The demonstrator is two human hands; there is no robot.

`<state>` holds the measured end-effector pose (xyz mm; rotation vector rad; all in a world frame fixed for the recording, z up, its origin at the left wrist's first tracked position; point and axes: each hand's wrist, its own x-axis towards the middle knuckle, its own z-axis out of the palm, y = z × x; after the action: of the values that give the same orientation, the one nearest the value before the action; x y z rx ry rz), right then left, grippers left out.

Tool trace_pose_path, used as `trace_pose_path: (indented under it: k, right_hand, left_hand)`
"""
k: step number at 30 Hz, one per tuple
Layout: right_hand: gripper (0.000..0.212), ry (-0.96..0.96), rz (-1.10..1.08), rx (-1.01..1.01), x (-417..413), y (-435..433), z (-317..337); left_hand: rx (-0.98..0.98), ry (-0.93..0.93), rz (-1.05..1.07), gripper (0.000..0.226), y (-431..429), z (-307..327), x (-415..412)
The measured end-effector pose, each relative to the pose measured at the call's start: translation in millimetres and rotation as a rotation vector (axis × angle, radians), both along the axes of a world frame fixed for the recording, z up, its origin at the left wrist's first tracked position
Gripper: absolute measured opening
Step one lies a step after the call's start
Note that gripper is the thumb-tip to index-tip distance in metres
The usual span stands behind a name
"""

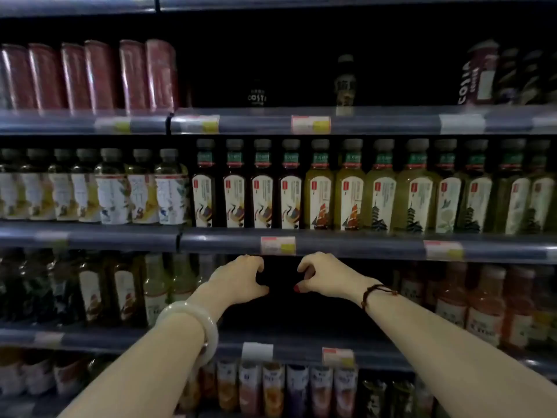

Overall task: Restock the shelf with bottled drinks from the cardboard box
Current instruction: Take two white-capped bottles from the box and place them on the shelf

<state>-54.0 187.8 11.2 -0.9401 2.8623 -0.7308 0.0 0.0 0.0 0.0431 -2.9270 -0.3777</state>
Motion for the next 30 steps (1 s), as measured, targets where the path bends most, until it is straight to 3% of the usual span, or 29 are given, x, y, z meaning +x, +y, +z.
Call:
trace_pose_path:
  k: [22,26,30]
  right_hand:
    - [0.04,-0.226,0.426,0.251,67.1,-183.0,-179.9]
    - [0.046,-0.293,0.51,0.281,83.3,-218.1,-214.8]
    - [0.053,-0.333,0.607,0.342,101.7,-250.4,-248.2]
  left_hand:
    - [0.27,-0.347,0.417,0.033,-147.1,-180.3,151.7]
    - [0.317,-0.349,0.505,0.045,-172.7,-213.6,179.4]
    - [0.376,-0.389,0.591,0.043,-192.7,-254.3,211.0]
